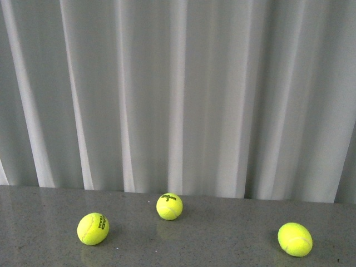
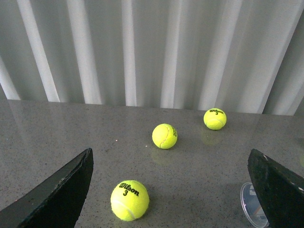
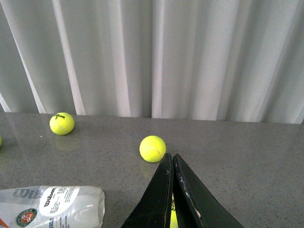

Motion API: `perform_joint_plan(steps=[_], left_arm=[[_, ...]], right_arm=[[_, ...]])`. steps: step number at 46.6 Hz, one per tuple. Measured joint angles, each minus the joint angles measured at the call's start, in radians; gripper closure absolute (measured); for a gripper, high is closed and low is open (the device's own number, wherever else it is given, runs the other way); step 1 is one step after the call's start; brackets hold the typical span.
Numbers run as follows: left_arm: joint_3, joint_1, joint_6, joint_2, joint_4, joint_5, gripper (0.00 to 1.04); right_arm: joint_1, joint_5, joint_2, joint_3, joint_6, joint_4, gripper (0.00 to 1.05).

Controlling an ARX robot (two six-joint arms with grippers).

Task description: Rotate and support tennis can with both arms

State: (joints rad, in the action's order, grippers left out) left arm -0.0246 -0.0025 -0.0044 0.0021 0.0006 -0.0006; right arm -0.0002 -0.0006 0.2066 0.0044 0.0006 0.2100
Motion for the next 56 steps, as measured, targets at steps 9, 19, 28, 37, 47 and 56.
perform_joint_plan(steps=[9, 19, 28, 37, 47, 56], left_arm=[[0.0, 0.0, 0.0, 0.0, 0.0, 0.0, 0.07], [0.0, 0.0, 0.0, -0.001, 0.0, 0.0, 0.07], [0.0, 0.0, 0.0, -0.001, 0.0, 0.0, 0.07], [0.0, 0.0, 0.0, -0.001, 0.0, 0.0, 0.07], [0.0, 0.0, 0.0, -0.001, 0.0, 0.0, 0.07], [0.0, 0.0, 0.0, -0.001, 0.0, 0.0, 0.07]], right_arm=[[0.0, -0.001, -0.167, 0.0, 0.0, -0.2, 1.01], [0.0, -0.001, -0.201, 0.0, 0.0, -0.209, 1.01], [0.0, -0.001, -0.201, 0.0, -0.001, -0.209, 0.65], [0.0, -0.001, -0.201, 0.0, -0.001, -0.209, 0.24], [0.0, -0.001, -0.201, 0.0, -0.001, -0.209, 0.08], [0.0, -0.001, -0.202, 0.0, -0.001, -0.209, 0.07]])
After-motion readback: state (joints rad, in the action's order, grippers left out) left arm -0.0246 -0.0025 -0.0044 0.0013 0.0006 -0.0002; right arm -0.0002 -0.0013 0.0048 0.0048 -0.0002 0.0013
